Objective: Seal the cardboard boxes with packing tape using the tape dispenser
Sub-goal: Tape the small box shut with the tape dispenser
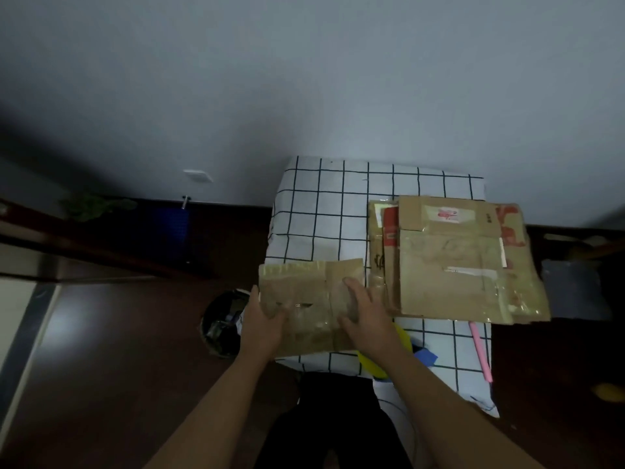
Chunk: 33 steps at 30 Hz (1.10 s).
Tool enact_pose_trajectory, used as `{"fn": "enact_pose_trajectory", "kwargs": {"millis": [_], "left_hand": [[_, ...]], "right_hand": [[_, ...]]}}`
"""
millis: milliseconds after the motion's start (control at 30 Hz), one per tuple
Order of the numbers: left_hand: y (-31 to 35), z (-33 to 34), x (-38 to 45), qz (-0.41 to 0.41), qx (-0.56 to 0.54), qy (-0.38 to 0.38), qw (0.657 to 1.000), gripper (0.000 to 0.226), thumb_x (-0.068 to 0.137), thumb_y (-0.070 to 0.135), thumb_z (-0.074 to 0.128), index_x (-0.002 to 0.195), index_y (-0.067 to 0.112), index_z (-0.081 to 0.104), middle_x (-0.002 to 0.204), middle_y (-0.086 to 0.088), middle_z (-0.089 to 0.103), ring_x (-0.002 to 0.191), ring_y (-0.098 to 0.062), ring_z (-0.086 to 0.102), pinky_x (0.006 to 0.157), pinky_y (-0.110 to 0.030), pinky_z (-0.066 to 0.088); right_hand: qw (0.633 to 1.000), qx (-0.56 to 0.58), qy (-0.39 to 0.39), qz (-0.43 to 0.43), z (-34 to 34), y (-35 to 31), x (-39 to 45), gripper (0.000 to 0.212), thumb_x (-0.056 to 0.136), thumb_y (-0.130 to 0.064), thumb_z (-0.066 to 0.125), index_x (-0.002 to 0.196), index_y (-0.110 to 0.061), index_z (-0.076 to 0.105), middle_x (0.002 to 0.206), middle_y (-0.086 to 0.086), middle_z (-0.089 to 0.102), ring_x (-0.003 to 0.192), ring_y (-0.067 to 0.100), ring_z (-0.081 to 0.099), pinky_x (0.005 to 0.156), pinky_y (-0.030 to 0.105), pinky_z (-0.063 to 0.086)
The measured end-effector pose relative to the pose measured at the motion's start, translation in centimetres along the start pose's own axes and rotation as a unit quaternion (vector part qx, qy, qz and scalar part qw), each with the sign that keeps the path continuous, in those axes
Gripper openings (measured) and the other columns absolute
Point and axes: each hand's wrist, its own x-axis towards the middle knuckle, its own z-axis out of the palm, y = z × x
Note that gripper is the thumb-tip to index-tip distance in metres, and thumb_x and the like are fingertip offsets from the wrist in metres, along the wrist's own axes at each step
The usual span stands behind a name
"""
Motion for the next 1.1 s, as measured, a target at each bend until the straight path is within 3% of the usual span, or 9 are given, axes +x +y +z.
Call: {"fn": "enact_pose_trajectory", "kwargs": {"millis": [67, 133, 267, 367, 533, 633, 800, 933, 1100], "left_hand": [[-0.6, 0.5, 1.1, -0.033, -0.011, 0.007, 0.999, 0.027, 0.092, 0.028, 0.067, 0.11, 0.037, 0.048, 0.107, 0.012, 0.058, 0.109, -0.022, 0.058, 0.085, -0.036, 0.046], [-0.9, 1.0, 2.6, -0.056, -0.008, 0.023, 0.998, 0.021, 0.093, 0.025, 0.065, 0.104, 0.033, 0.048, 0.097, 0.014, 0.054, 0.107, -0.026, 0.058, 0.087, -0.041, 0.048], [-0.9, 2.5, 4.7, -0.056, -0.013, 0.022, 0.998, 0.052, 0.091, 0.024, 0.069, 0.136, 0.02, 0.044, 0.116, 0.004, 0.054, 0.104, -0.018, 0.053, 0.088, -0.035, 0.045], [-2.0, 3.9, 6.5, -0.035, -0.026, 0.013, 0.999, 0.071, 0.087, 0.031, 0.073, 0.145, 0.026, 0.034, 0.119, 0.008, 0.051, 0.105, -0.015, 0.053, 0.087, -0.035, 0.046], [-5.1, 6.1, 12.4, -0.019, -0.069, -0.018, 0.997, 0.051, 0.088, 0.03, 0.069, 0.131, 0.039, 0.041, 0.108, 0.022, 0.053, 0.097, 0.0, 0.053, 0.075, -0.025, 0.046], [-7.5, 7.1, 16.3, 0.013, -0.028, -0.011, 0.999, 0.049, 0.088, 0.036, 0.066, 0.133, 0.031, 0.047, 0.114, 0.012, 0.058, 0.104, -0.012, 0.056, 0.084, -0.032, 0.046], [-9.7, 8.7, 21.1, 0.054, 0.059, 0.021, 0.997, 0.066, 0.083, 0.039, 0.068, 0.139, 0.015, 0.041, 0.109, 0.004, 0.055, 0.088, -0.014, 0.052, 0.061, -0.025, 0.039], [-9.7, 9.3, 22.9, 0.108, 0.081, 0.017, 0.991, 0.062, 0.081, 0.031, 0.068, 0.134, 0.011, 0.043, 0.099, 0.005, 0.051, 0.081, -0.01, 0.05, 0.061, -0.025, 0.041], [-9.9, 8.9, 19.5, 0.191, 0.0, 0.048, 0.98, 0.052, 0.083, 0.019, 0.068, 0.129, 0.01, 0.047, 0.113, -0.005, 0.062, 0.101, -0.026, 0.061, 0.087, -0.039, 0.053]], "right_hand": [[1.0, -0.009, -0.014, -0.01, 0.7, 0.8, 1.6, 0.071, 0.092, -0.02, 0.067, 0.15, -0.033, 0.029, 0.136, 0.007, 0.039, 0.112, 0.029, 0.055, 0.085, 0.036, 0.051], [1.0, -0.006, -0.018, -0.013, 1.3, 1.6, 3.2, 0.072, 0.093, -0.022, 0.066, 0.152, -0.033, 0.026, 0.136, 0.006, 0.038, 0.109, 0.028, 0.056, 0.08, 0.034, 0.05], [1.0, 0.017, -0.008, 0.001, 1.8, 3.2, 5.0, 0.076, 0.094, -0.022, 0.066, 0.155, -0.029, 0.021, 0.14, 0.007, 0.035, 0.112, 0.027, 0.055, 0.085, 0.035, 0.051], [1.0, 0.016, 0.015, 0.008, 2.5, 4.6, 6.3, 0.079, 0.094, -0.024, 0.066, 0.156, -0.03, 0.019, 0.145, 0.006, 0.029, 0.107, 0.03, 0.058, 0.085, 0.044, 0.055], [0.998, 0.017, 0.061, 0.021, 5.2, 6.9, 11.0, 0.078, 0.093, -0.027, 0.067, 0.155, -0.035, 0.019, 0.139, 0.002, 0.028, 0.103, 0.015, 0.046, 0.085, 0.029, 0.043], [0.997, -0.044, 0.069, 0.012, 6.5, 7.7, 15.1, 0.076, 0.091, -0.026, 0.066, 0.149, -0.04, 0.019, 0.129, 0.005, 0.03, 0.091, 0.016, 0.045, 0.08, 0.031, 0.044], [0.985, -0.173, 0.003, 0.011, 6.7, 8.5, 20.0, 0.068, 0.091, -0.03, 0.063, 0.147, -0.037, 0.025, 0.135, 0.013, 0.03, 0.073, 0.018, 0.047, 0.071, 0.033, 0.042], [0.963, -0.269, -0.018, 0.013, 5.2, 8.1, 21.1, 0.077, 0.088, -0.039, 0.069, 0.15, -0.033, 0.023, 0.137, 0.017, 0.037, 0.099, 0.032, 0.054, 0.081, 0.038, 0.045], [0.955, -0.286, 0.069, -0.043, 4.2, 6.4, 17.1, 0.084, 0.084, -0.039, 0.075, 0.15, -0.024, 0.025, 0.141, 0.018, 0.044, 0.115, 0.039, 0.054, 0.099, 0.042, 0.045]]}}
